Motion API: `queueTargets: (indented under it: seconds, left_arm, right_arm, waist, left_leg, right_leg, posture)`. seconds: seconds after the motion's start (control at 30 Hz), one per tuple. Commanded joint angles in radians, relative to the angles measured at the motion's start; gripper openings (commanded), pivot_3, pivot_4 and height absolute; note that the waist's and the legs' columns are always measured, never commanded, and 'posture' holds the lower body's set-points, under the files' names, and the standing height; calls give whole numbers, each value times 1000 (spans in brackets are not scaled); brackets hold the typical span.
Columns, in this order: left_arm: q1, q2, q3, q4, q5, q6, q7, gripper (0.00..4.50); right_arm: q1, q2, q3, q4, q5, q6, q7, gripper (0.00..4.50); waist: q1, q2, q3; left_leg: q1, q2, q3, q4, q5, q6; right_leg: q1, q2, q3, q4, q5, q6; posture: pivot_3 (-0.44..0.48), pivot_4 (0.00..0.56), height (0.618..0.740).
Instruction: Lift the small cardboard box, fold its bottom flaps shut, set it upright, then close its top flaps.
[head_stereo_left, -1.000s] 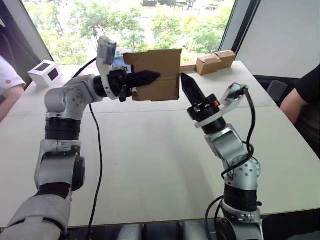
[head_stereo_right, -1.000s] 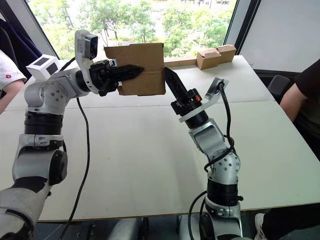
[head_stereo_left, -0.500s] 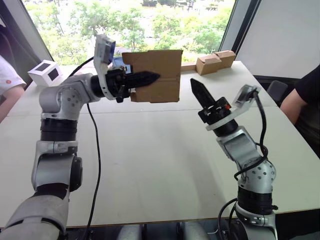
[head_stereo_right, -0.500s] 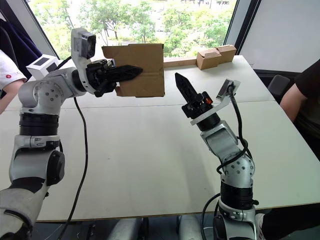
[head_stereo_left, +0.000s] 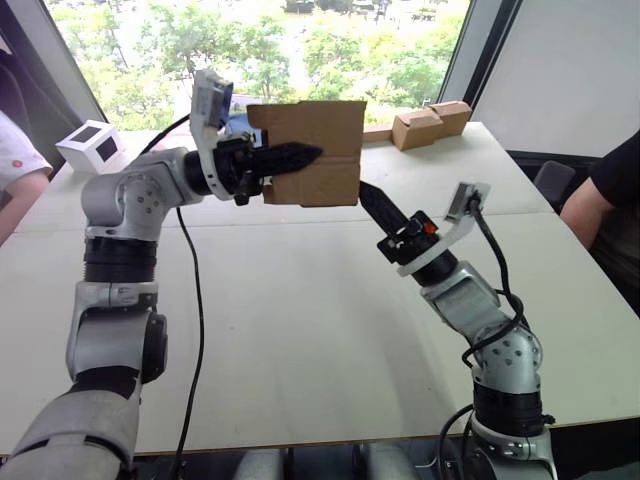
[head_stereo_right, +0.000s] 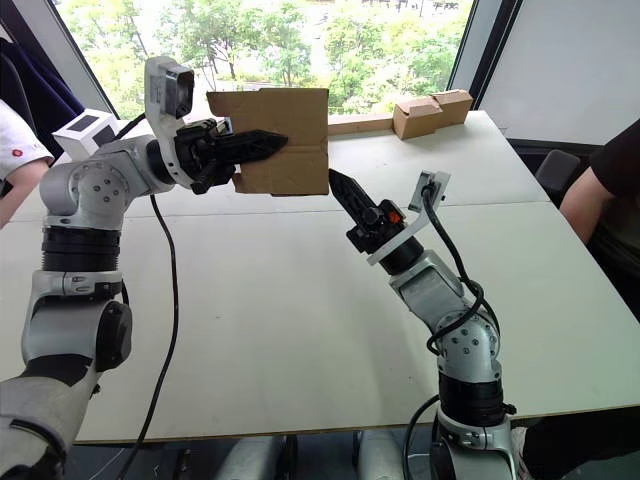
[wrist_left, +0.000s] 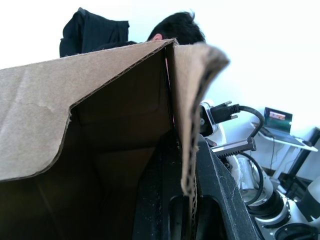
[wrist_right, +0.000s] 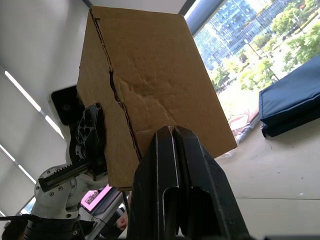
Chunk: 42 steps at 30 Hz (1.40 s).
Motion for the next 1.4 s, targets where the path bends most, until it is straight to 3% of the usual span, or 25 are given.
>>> queueTargets:
  seconds: [0.03, 0.1, 0.33, 0.5, 0.67, 0.77, 0.97, 1.23, 1.37, 1.4]
  left_arm:
    - [-31, 24, -30, -19, 48, -36, 4, 0]
    - [-41, 53, -90, -35, 113, -65, -10, 0]
    - [-219, 173, -451, -30, 451, -204, -165, 0]
    - [-293, 206, -691, -106, 596, -170, -337, 0]
    - [-286, 251, -869, -320, 556, 10, -352, 0]
    - [-273, 227, -917, -395, 566, 132, -347, 0]
    - [-201, 172, -962, -438, 633, 193, -222, 0]
    - [-184, 104, -969, -438, 633, 267, -144, 0]
    - [-215, 87, -942, -429, 609, 296, -141, 1131]
    - [-222, 89, -930, -429, 604, 288, -143, 1667]
  right_arm:
    - [58, -92, -65, -48, -16, 18, 15, 19]
    - [93, -168, -103, -70, -15, 38, 29, 19]
    - [275, -700, -163, -244, -144, 174, 332, 19]
    - [323, -886, -88, -346, -297, 169, 456, 19]
    - [315, -893, 37, -405, -440, 145, 458, 19]
    - [309, -854, 84, -412, -497, 136, 439, 19]
    - [281, -814, 123, -412, -566, 146, 421, 19]
    - [316, -792, 131, -336, -653, 98, 469, 19]
    - [323, -780, 140, -321, -687, 82, 486, 0]
    - [323, -775, 141, -319, -691, 81, 489, 0]
  waist:
    - [6, 0, 0]
    - [5, 0, 0]
    - [6, -1, 1]
    - [1, 0, 0]
    - [3, -1, 1]
    - [6, -1, 1]
    - [6, -1, 1]
    - [11, -1, 1]
    - [7, -1, 1]
    - [7, -1, 1]
  left_leg:
    - [0, 0, 0, 0, 0, 0]
    - [0, -1, 0, 0, 0, 0]
    - [-1, -3, 0, 1, -1, 2]
    - [2, 0, 1, 0, -2, 4]
    - [0, 0, -1, 1, -2, 4]
    - [-1, 0, -1, 2, -2, 4]
    - [0, 0, -2, 4, -2, 4]
    - [0, -1, -2, 4, -2, 4]
    - [0, -1, -2, 4, -2, 4]
    - [0, -1, -2, 4, -2, 4]
  right_leg:
    - [0, 0, 0, 0, 0, 0]
    - [1, -1, 0, -1, 0, 0]
    - [2, -1, 0, -4, -1, 1]
    - [3, 1, 0, -3, -3, 3]
    - [2, 2, 1, -3, -3, 3]
    - [2, 1, 1, -3, -3, 3]
    - [3, 1, 1, -3, -3, 3]
    - [4, 1, 1, -2, -3, 3]
    - [4, 1, 1, -2, -3, 3]
    - [4, 1, 1, -2, -3, 3]
  posture:
    - [0, 150, 737]
    - [0, 150, 737]
    - [0, 150, 737]
    - [0, 150, 737]
    - [0, 150, 737]
    - [0, 150, 737]
    - [0, 150, 737]
    - [0, 150, 737]
    - [0, 150, 737]
    - [0, 150, 737]
